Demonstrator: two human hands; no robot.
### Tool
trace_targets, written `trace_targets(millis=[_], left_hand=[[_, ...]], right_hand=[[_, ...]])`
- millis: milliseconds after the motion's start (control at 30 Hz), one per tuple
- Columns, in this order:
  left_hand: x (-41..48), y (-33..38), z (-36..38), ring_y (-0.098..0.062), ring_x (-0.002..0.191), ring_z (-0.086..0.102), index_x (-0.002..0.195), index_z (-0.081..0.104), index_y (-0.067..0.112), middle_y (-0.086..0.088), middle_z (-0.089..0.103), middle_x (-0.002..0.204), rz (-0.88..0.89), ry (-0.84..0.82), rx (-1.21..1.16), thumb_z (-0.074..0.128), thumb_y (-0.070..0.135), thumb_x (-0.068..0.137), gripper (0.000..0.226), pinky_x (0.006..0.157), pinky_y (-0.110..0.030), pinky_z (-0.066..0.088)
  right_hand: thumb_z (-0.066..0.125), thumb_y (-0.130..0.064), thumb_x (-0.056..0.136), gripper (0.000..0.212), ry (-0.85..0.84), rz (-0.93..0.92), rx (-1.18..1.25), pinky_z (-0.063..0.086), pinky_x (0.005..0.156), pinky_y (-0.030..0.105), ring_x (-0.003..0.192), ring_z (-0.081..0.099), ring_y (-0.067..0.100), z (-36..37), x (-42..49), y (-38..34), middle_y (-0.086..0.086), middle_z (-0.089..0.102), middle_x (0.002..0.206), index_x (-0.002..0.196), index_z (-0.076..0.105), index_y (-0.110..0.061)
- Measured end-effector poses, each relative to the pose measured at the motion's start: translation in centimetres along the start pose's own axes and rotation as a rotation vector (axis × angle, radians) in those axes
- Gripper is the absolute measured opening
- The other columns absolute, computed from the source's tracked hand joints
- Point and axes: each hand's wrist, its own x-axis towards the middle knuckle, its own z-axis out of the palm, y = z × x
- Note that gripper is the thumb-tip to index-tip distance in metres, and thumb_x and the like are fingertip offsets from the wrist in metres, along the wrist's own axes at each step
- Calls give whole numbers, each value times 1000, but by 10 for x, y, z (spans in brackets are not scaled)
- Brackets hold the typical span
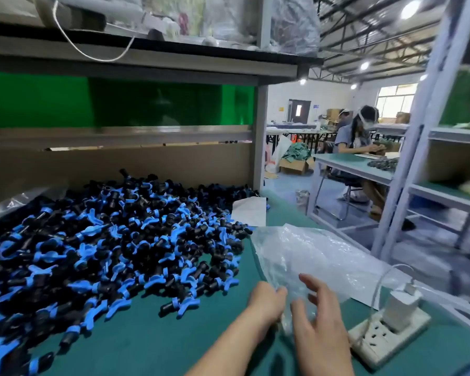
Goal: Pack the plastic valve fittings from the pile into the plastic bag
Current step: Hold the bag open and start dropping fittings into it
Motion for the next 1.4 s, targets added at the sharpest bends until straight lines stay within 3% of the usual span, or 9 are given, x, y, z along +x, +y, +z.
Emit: trace_targets(millis=[233,467,633,767,900,967,1133,1300,1400], left_hand=[[-35,47,-40,-24,89,62,101,61,18,-1,67,94,491,148,134,46,36,100,23,81,-36,51],[-122,48,-129,-4,70,54,101,57,30,23,62,82,889,417,237,46,38,99,14,69,-29,48],[-150,-43,-173,-2,49,41,100,55,41,14,50,56,599,389,130,51,33,97,10,51,-16,32],[-154,-104,-177,-1,56,46,96,55,42,16,49,57,312,298,165,48,28,95,16,60,-14,36],[-154,-134,-176,-17,109,60,120,56,27,3,58,97,161,234,215,43,32,101,24,89,-22,42],[-154,-135,-182,-7,113,57,115,57,29,5,62,108,160,266,233,44,37,101,21,87,-7,38],[-146,-160,-206,16,101,42,109,58,47,36,49,96,265,381,480,25,47,104,33,86,0,22],[-126,-185,-237,-32,106,67,108,74,22,-6,69,113,104,764,855,38,53,81,55,97,-44,32],[-110,-191,-248,-28,132,50,140,53,29,-5,55,141,-150,721,962,14,71,80,82,115,-50,24]], right_hand=[[67,-7,82,48,55,-129,-201,49,80,43,99,63,25,10,-6,-17,-2,59,119,122,59,-30],[62,-12,85,42,-12,-327,32,44,68,21,86,59,-4,22,-31,-78,-25,63,105,112,55,-43],[46,-46,87,10,-234,-366,-127,42,56,14,61,59,-1,37,-59,-98,-35,61,77,85,55,-52],[48,-58,82,13,-346,-450,-166,38,62,11,78,54,-6,66,-62,-100,-30,57,92,94,49,-55],[32,-76,80,61,-616,-587,-402,35,100,23,117,37,-1,117,-51,-86,-23,33,130,136,24,-54],[31,-80,80,81,-693,-575,-455,25,114,33,134,25,8,143,-45,-76,-19,16,150,149,9,-46],[37,-68,87,73,-687,-541,-481,22,117,34,136,25,9,180,-38,-47,-13,21,154,152,16,-39],[46,-51,89,45,-423,-780,-355,44,101,36,116,50,13,195,-50,-47,-8,51,133,131,50,-37],[50,-16,77,55,-392,-1044,-287,46,94,36,117,51,19,204,-50,-43,0,56,136,125,59,-41]])
